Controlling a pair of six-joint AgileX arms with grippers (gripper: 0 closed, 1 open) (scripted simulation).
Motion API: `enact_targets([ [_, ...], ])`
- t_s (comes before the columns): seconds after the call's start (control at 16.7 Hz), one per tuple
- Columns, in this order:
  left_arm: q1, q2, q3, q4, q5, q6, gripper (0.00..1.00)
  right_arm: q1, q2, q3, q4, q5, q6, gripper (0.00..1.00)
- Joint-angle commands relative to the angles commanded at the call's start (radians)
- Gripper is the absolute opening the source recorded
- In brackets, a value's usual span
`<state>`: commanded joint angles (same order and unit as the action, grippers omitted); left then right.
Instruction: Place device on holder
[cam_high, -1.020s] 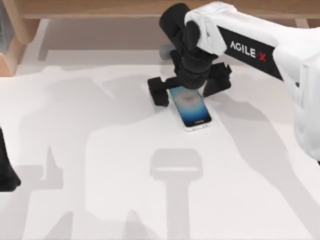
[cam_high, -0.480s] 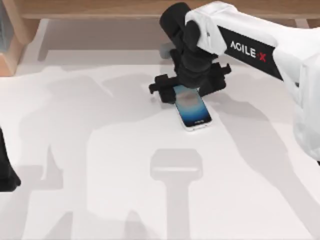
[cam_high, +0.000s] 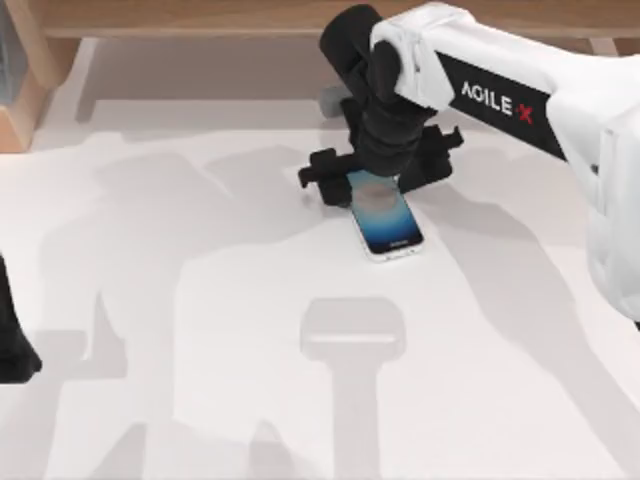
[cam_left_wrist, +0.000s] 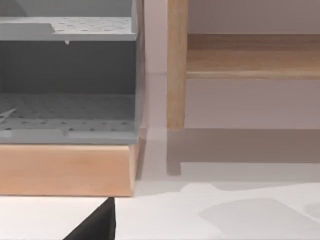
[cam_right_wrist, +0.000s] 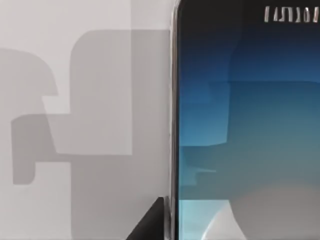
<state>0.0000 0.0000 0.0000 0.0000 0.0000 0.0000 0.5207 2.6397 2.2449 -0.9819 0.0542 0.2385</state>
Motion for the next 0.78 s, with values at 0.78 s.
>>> enact_targets([
  [0.78, 0.000, 0.000, 0.000, 0.000, 0.000, 0.000, 1.00, 0.003, -0.051, 0.061, -0.082, 0.008, -0.004, 0.00],
])
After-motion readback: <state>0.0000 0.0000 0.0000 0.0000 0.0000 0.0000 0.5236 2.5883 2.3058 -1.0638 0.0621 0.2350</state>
